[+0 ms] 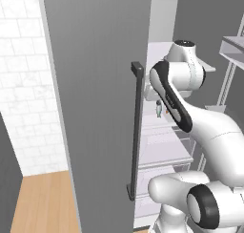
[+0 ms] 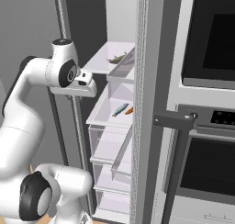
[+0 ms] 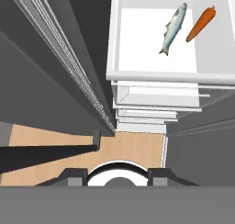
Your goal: Place one carrot and one fish in each tupperware on the nearby counter, to pack two identical lunches.
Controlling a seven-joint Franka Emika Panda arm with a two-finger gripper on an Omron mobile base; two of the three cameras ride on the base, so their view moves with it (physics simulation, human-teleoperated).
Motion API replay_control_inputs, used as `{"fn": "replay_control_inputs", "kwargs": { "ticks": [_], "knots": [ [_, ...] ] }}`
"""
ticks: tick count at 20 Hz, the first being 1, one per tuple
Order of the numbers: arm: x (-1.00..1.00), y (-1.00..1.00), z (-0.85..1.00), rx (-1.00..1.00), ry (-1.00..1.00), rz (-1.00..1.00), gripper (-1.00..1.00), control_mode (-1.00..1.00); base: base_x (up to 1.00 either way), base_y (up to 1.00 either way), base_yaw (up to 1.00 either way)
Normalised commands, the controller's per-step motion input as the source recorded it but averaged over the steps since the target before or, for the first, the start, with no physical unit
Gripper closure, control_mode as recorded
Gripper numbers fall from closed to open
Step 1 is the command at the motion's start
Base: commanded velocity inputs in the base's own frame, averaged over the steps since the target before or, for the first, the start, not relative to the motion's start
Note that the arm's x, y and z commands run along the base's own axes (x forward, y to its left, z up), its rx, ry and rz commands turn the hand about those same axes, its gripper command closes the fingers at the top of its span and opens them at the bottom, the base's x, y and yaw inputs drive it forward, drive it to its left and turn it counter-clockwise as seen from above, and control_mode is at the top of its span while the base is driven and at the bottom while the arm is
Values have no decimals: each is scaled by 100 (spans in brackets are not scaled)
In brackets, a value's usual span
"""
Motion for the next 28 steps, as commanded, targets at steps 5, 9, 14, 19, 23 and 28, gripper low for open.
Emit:
{"fn": "replay_control_inputs", "kwargs": {
  "ticks": [5, 9, 14, 19, 23, 28],
  "knots": [
    [-17, -26, 0, 0, 0, 0, -100, -100, 0, 0, 0],
    [-13, -14, -22, 0, -1, -6, -100, -100, 0, 0, 0],
    [0, -6, -34, 0, -4, -7, -100, -100, 0, 0, 0],
    [0, -1, -36, 0, -5, -7, -100, -100, 0, 0, 0],
    [0, -31, -38, 0, -11, -12, -100, -100, 0, 0, 0],
    [4, -27, -43, 0, -14, -7, -100, -100, 0, 0, 0]
  ]
}}
